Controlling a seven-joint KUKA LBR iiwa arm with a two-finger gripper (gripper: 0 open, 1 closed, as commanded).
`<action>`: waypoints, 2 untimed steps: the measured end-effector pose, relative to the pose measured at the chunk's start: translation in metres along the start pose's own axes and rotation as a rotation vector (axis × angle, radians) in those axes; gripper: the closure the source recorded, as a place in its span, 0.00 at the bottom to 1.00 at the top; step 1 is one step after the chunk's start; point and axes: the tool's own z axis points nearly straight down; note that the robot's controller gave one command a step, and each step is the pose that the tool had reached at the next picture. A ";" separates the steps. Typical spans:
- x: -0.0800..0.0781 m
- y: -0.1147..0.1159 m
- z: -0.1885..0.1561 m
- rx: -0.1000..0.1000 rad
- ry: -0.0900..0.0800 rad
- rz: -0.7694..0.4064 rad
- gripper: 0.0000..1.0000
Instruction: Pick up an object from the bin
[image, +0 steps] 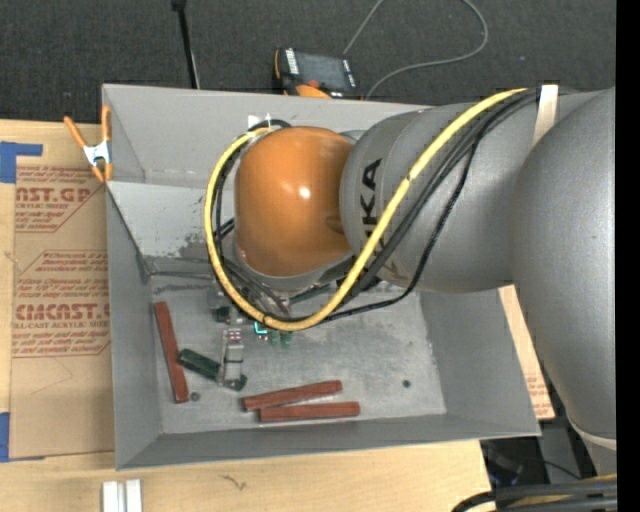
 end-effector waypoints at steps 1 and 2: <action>0.003 0.003 0.132 0.002 0.001 0.062 0.00; 0.000 0.003 0.128 -0.001 -0.006 0.062 1.00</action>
Offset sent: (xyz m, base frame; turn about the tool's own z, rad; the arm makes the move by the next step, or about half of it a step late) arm -0.0010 0.0026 -0.1272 0.0620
